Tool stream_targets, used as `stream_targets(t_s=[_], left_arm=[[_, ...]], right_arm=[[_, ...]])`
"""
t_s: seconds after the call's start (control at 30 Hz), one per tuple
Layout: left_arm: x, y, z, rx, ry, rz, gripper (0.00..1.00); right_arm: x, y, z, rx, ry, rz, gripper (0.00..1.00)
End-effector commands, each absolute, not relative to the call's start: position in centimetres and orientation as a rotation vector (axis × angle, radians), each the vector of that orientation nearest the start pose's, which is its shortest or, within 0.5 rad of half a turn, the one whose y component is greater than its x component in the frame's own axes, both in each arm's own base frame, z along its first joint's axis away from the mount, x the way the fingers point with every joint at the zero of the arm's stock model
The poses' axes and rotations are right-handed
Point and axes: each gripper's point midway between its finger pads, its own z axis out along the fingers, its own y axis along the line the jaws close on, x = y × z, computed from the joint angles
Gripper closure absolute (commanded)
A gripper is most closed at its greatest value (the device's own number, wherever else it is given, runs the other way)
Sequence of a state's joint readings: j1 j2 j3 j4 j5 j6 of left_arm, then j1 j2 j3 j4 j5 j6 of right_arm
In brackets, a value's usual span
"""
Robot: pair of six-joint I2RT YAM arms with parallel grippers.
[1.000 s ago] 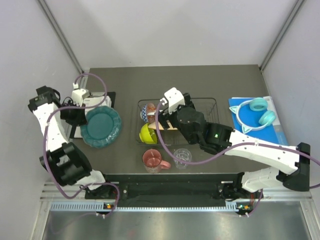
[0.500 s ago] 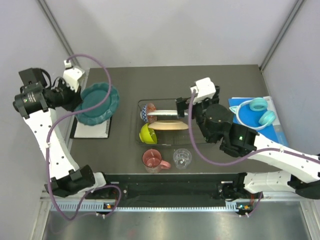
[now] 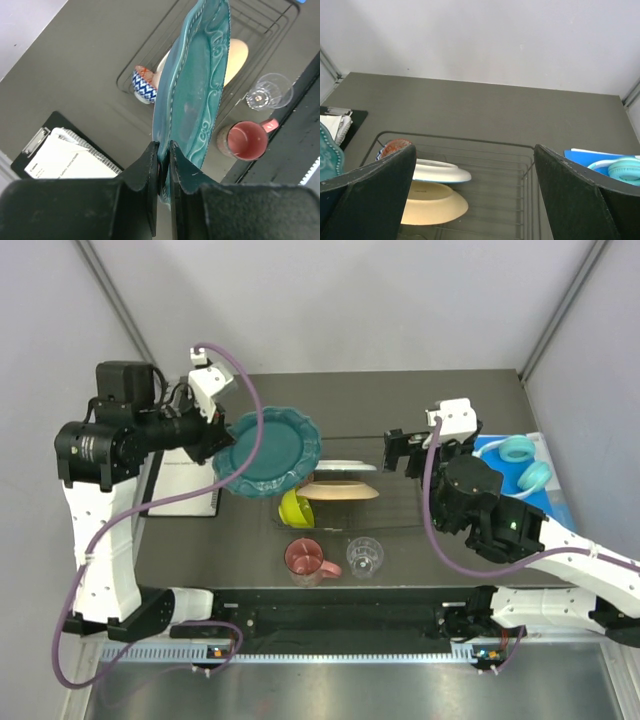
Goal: Load the mixed dishes into the dish rack
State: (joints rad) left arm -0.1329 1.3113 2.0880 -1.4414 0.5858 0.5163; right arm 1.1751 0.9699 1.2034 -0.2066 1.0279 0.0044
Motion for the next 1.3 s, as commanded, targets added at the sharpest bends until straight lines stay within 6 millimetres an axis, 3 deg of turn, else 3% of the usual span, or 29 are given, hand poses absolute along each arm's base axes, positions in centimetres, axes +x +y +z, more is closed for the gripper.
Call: stream_targets(t_s=[0.0,0.13,0.23,0.27,0.37,0.57,0.77,0.8,0.87,0.9,0.97,1.07,1.27], left_arm=[[19.5,-13.3,42.4,0.977,1.894,-0.584,1.00],[19.4,-14.5,43.5,1.010,1.838,-0.562,1.00],[21.1,-13.6,42.2,1.027,1.811,-0.408,1.00],[21.2,-13.1,40.8,1.030,1.834,-0.356,1.00],[22.0,-13.3,40.0,1.050,1.789,-0.274,1.00],[23.0,-15.4,40.7,1.109,1.671,-0.130,1.00],[23.1,-18.7,43.7,1.219,1.563,-0.050,1.00],[22.0,-20.0,43.8,1.275,1.521,-0.054,1.00],[21.8,-20.2,44.0,1.321,1.493,0.038,1.00],[20.5,-21.5,44.0,1.376,1.441,0.030,1.00],[20.2,-21.6,44.0,1.412,1.408,0.114,1.00],[17.7,-23.4,44.0,1.494,1.319,0.118,1.00],[16.2,-24.9,45.1,1.513,1.251,0.118,1.00]], right_arm=[[23.9,17.1,40.6,-0.034,1.568,0.122,0.00],[23.9,16.7,40.2,-0.026,1.576,0.102,0.00],[23.9,16.0,40.2,0.011,1.572,0.088,0.00],[23.8,15.7,40.2,0.025,1.570,0.083,0.00],[23.5,14.3,40.4,0.084,1.557,0.085,0.00],[23.0,12.6,40.8,0.151,1.533,0.103,0.00],[23.1,12.8,40.3,0.135,1.547,0.078,0.00],[23.1,12.8,40.1,0.132,1.551,0.068,0.00],[23.1,12.7,40.0,0.136,1.554,0.062,0.00],[23.1,12.5,39.8,0.138,1.557,0.054,0.00],[23.1,12.4,39.4,0.141,1.564,0.042,0.00],[23.1,12.2,39.0,0.154,1.569,0.036,0.00],[23.1,12.0,38.6,0.155,1.573,0.014,0.00]])
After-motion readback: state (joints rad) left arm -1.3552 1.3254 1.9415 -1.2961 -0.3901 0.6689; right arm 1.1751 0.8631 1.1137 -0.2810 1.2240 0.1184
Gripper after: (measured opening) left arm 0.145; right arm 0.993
